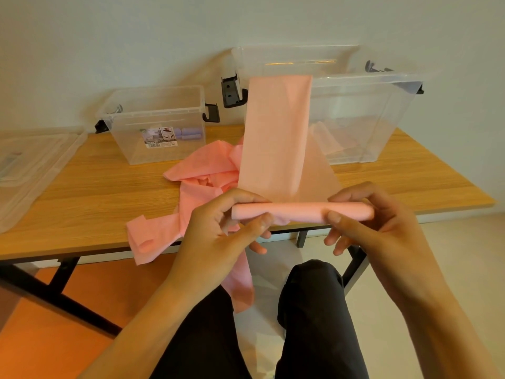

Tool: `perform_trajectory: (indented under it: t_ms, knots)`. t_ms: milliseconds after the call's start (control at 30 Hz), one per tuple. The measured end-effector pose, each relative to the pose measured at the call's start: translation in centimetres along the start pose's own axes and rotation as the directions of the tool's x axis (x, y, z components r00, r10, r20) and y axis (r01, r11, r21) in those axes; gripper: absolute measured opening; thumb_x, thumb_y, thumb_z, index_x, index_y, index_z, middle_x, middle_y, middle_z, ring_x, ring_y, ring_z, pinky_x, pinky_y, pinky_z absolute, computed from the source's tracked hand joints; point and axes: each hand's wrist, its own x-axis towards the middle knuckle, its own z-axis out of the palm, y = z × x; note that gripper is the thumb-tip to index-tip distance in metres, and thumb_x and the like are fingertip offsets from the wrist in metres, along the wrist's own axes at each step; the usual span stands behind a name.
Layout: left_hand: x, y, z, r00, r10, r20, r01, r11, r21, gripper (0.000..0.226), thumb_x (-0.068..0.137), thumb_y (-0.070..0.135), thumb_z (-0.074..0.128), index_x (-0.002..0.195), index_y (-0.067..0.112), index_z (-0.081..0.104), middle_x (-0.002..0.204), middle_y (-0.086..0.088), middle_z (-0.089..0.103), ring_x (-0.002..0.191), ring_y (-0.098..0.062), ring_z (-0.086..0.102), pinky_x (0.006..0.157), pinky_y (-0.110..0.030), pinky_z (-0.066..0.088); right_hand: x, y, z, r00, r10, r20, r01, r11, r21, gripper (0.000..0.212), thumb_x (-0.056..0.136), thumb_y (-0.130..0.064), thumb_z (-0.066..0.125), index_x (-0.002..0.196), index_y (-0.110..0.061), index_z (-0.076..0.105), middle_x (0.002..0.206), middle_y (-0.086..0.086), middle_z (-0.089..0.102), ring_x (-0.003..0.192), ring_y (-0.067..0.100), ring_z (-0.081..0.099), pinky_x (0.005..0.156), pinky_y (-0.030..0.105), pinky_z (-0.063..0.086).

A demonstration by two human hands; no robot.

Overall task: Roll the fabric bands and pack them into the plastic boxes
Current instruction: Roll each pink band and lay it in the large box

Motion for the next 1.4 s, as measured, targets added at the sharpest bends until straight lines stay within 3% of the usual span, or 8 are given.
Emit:
perform_trajectory:
  t_ms: [200, 367, 500, 633, 867, 1000, 1167, 1400]
  knots:
    - [3.2, 4.5, -0.6, 0.997, -0.034, 0.067, 0.032, 0.999, 0.025, 0.032, 0.078, -0.001, 0.076, 0.105, 0.015, 0.070, 0.092, -0.004, 0.074, 0.078, -0.016, 0.072, 0.057, -0.028, 0.058, 2.9, -4.4, 0.0, 0.997, -0.068, -0.030, 0.067, 0.997, -0.047, 0.026, 0.080, -0.020, 0.073, 0.097, -0.002, 0.068, 0.076, 0.015, 0.072, 0.056, 0.024, 0.066, 0.052, 0.029, 0.056]
    - [11.6, 12.5, -1.6, 0.991, -0.087, 0.105, 0.087, 0.996, 0.011, 0.020, 0.086, 0.005, 0.074, 0.103, 0.015, 0.069, 0.087, -0.007, 0.071, 0.069, -0.015, 0.068, 0.056, -0.032, 0.059, 10.2, -12.0, -0.4, 0.999, -0.030, 0.038, 0.032, 0.998, -0.053, 0.018, 0.094, -0.017, 0.069, 0.107, -0.005, 0.067, 0.083, 0.010, 0.073, 0.067, 0.015, 0.068, 0.055, 0.022, 0.054]
    - [19.8, 20.9, -2.4, 0.958, -0.246, 0.145, 0.243, 0.969, 0.041, 0.006, 0.096, 0.020, 0.067, 0.097, 0.015, 0.065, 0.075, -0.001, 0.070, 0.053, -0.005, 0.059, 0.045, -0.016, 0.047, 16.9, -19.0, -0.4, 0.997, -0.004, 0.081, 0.005, 1.000, -0.014, 0.017, 0.094, -0.014, 0.069, 0.109, -0.005, 0.071, 0.088, 0.007, 0.075, 0.071, 0.008, 0.069, 0.057, 0.017, 0.054]
    - [27.9, 28.6, -3.4, 0.889, -0.432, 0.150, 0.445, 0.894, -0.060, 0.022, 0.099, 0.028, 0.063, 0.083, 0.015, 0.053, 0.057, 0.002, 0.060, 0.037, -0.002, 0.039, 0.033, -0.012, 0.032, 23.2, -25.8, 0.0, 0.993, -0.089, 0.082, 0.094, 0.994, -0.059, 0.019, 0.099, -0.021, 0.065, 0.102, -0.003, 0.070, 0.079, 0.006, 0.070, 0.060, 0.009, 0.061, 0.056, 0.017, 0.054]
    - [38.0, 38.2, -5.0, 0.886, -0.406, 0.224, 0.430, 0.900, -0.071, 0.037, 0.104, 0.036, 0.052, 0.072, 0.017, 0.044, 0.048, 0.010, 0.041, 0.032, -0.003, 0.033, 0.032, -0.014, 0.023, 33.4, -36.8, 0.8, 0.975, -0.207, 0.082, 0.211, 0.976, -0.049, 0.014, 0.101, -0.023, 0.064, 0.095, -0.011, 0.062, 0.071, 0.002, 0.062, 0.052, 0.007, 0.054, 0.053, 0.016, 0.051]
    - [41.5, 40.1, -5.7, 0.871, -0.394, 0.292, 0.442, 0.889, -0.117, 0.046, 0.105, 0.036, 0.048, 0.065, 0.015, 0.044, 0.048, 0.010, 0.040, 0.031, -0.003, 0.033, 0.033, -0.015, 0.018, 37.8, -39.6, 0.6, 0.976, -0.204, 0.079, 0.211, 0.973, -0.089, 0.019, 0.104, -0.027, 0.059, 0.091, -0.014, 0.059, 0.069, 0.000, 0.061, 0.051, 0.006, 0.052, 0.051, 0.016, 0.050]
    - [43.6, 39.7, -6.0, 0.858, -0.403, 0.320, 0.465, 0.873, -0.148, 0.050, 0.107, 0.026, 0.045, 0.059, 0.012, 0.046, 0.045, 0.009, 0.040, 0.031, -0.004, 0.032, 0.034, -0.017, 0.016, 40.3, -38.4, -0.4, 0.973, -0.221, 0.074, 0.232, 0.931, -0.281, 0.033, 0.104, -0.040, 0.057, 0.078, -0.023, 0.045, 0.056, -0.008, 0.031, 0.051, 0.011, 0.026, 0.044, 0.021, 0.027]
    - [43.4, 38.7, -5.3, 0.902, -0.364, 0.234, 0.388, 0.920, -0.064, 0.043, 0.106, 0.028, 0.049, 0.065, 0.014, 0.047, 0.045, 0.009, 0.040, 0.031, -0.003, 0.031, 0.035, -0.017, 0.011, 39.8, -36.7, -1.3, 0.959, -0.280, 0.034, 0.265, 0.852, -0.452, 0.035, 0.104, -0.051, 0.051, 0.081, -0.024, 0.051, 0.064, -0.007, 0.037, 0.053, 0.010, 0.031, 0.052, 0.024, 0.027]
